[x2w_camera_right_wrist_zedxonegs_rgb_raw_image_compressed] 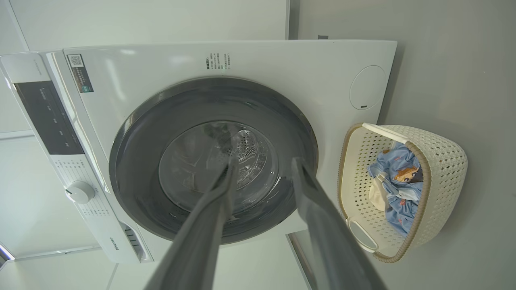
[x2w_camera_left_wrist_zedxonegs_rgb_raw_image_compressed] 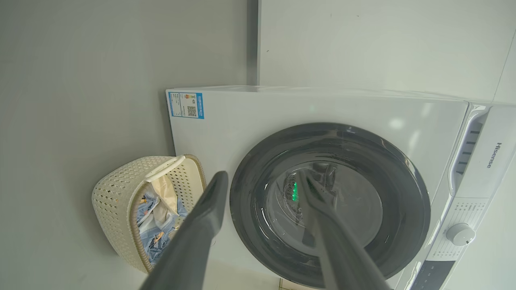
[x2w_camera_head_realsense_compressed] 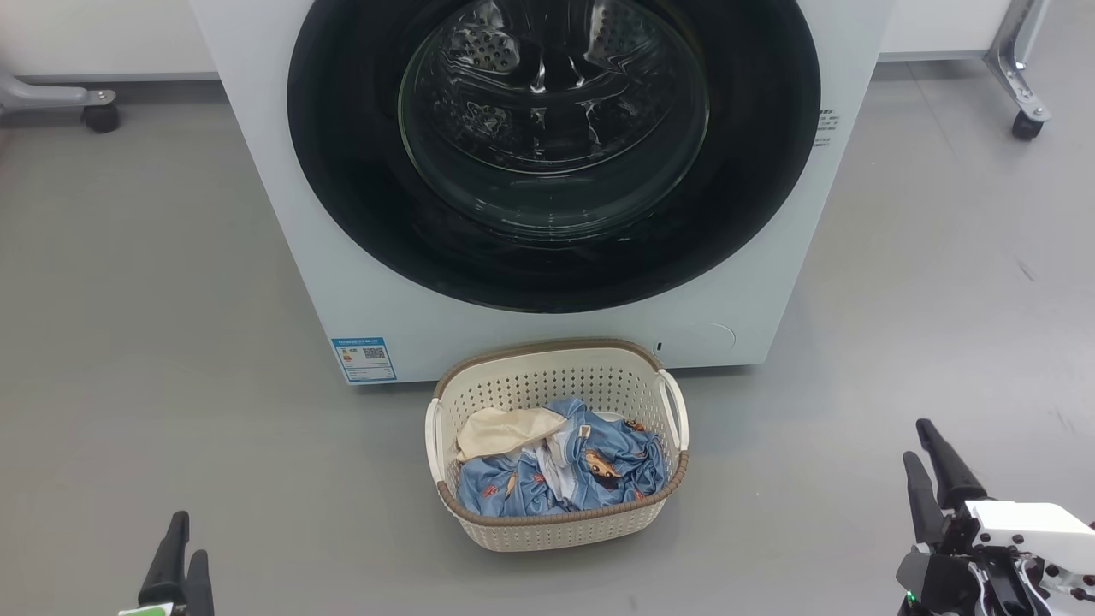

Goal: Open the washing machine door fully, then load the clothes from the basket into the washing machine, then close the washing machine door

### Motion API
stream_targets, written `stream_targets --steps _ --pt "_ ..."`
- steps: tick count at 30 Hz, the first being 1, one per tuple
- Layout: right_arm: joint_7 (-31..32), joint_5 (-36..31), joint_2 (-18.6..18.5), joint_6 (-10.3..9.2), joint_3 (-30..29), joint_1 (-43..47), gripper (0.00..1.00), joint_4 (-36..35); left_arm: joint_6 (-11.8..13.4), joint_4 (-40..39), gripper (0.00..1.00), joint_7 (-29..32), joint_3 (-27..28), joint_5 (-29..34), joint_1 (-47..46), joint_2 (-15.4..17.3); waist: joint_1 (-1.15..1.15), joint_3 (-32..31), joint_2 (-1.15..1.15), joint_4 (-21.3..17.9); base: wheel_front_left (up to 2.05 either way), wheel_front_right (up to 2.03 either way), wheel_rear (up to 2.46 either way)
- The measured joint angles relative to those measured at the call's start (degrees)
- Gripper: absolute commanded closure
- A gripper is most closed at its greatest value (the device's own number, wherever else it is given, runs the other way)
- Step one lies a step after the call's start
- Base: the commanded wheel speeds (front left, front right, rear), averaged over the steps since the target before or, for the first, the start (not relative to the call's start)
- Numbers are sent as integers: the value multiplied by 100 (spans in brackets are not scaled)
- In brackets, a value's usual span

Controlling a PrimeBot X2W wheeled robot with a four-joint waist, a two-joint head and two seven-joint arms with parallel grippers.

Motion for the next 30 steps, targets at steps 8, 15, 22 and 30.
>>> stream_targets --steps 8,15,22,30 --pt "-18 -1 -5 2 1 -4 0 -8 0 -35 0 -74 15 0 0 0 0 3 0 10 0 0 0" --pt "-90 -154 -5 4 74 -81 0 -68 -5 -215 0 -226 27 58 -7 2 0 5 0 21 0 0 0" --pt "-160 -375 -12 12 207 -129 0 -154 -23 -413 0 -305 -1 111 -21 20 0 5 0 11 0 0 0" --pt "-294 -755 -102 32 420 -244 0 -263 -49 -604 0 -476 -35 446 -20 96 0 3 0 -19 0 0 0"
